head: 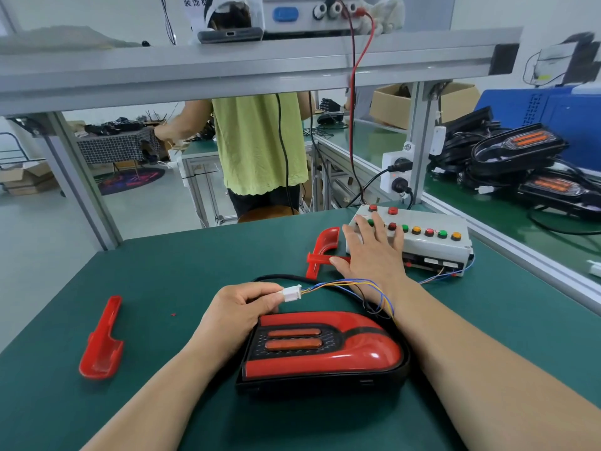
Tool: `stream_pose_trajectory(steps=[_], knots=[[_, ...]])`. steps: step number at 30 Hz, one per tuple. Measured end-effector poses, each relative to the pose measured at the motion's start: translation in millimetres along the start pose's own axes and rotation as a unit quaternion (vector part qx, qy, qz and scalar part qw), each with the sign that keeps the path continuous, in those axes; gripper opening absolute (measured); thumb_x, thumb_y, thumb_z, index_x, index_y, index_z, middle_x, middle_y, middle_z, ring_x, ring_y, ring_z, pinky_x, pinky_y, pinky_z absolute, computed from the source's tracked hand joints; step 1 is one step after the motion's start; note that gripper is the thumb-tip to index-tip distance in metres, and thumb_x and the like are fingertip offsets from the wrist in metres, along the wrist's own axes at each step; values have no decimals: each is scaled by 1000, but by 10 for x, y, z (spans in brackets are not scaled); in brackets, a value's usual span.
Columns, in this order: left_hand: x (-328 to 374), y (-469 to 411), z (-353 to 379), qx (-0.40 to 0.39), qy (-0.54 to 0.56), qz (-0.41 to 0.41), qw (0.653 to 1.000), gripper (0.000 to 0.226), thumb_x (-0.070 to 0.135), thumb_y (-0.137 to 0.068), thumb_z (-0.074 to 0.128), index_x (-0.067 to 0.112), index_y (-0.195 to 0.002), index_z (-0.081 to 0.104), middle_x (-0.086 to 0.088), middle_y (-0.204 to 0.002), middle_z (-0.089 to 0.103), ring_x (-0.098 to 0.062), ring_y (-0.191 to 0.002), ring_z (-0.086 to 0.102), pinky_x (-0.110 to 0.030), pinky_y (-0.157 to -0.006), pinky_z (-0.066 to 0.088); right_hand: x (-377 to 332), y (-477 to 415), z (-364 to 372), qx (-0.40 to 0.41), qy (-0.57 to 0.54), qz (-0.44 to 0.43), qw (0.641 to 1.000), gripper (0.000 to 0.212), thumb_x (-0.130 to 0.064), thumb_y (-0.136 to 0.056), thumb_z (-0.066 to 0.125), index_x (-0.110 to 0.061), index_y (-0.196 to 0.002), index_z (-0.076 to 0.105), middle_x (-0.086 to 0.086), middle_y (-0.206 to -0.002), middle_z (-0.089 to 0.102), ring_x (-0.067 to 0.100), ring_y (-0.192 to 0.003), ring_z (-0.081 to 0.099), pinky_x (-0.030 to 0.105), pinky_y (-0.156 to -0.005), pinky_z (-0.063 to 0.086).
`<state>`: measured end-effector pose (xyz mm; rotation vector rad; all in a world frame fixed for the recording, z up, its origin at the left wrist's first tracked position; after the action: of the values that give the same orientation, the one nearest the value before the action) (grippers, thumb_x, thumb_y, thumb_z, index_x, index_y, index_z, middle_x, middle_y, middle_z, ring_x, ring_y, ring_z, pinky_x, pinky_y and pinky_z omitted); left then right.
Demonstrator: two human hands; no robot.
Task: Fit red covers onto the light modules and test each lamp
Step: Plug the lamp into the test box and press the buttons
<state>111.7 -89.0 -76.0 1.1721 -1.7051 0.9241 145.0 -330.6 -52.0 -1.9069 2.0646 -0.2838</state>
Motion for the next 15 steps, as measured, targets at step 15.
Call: stream_pose_trajectory(steps=[15], knots=[[16, 2, -22, 22, -9, 6, 1000, 49, 80, -54, 68, 48, -90, 76, 3, -77, 72, -3, -61, 59, -32, -68, 47, -1, -11, 30, -17, 12, 3, 1000, 73, -64, -98, 33, -26, -158, 15, 2, -166, 4, 29, -152, -15, 63, -115, -12]])
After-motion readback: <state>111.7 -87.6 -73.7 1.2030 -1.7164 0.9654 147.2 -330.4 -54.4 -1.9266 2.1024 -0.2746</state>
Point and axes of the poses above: each hand's wrist, its own y-axis away from the middle knuckle, its own z-axis out of the palm, x = y × z, the point moved 9 cm from there along -y, towards the middle knuckle
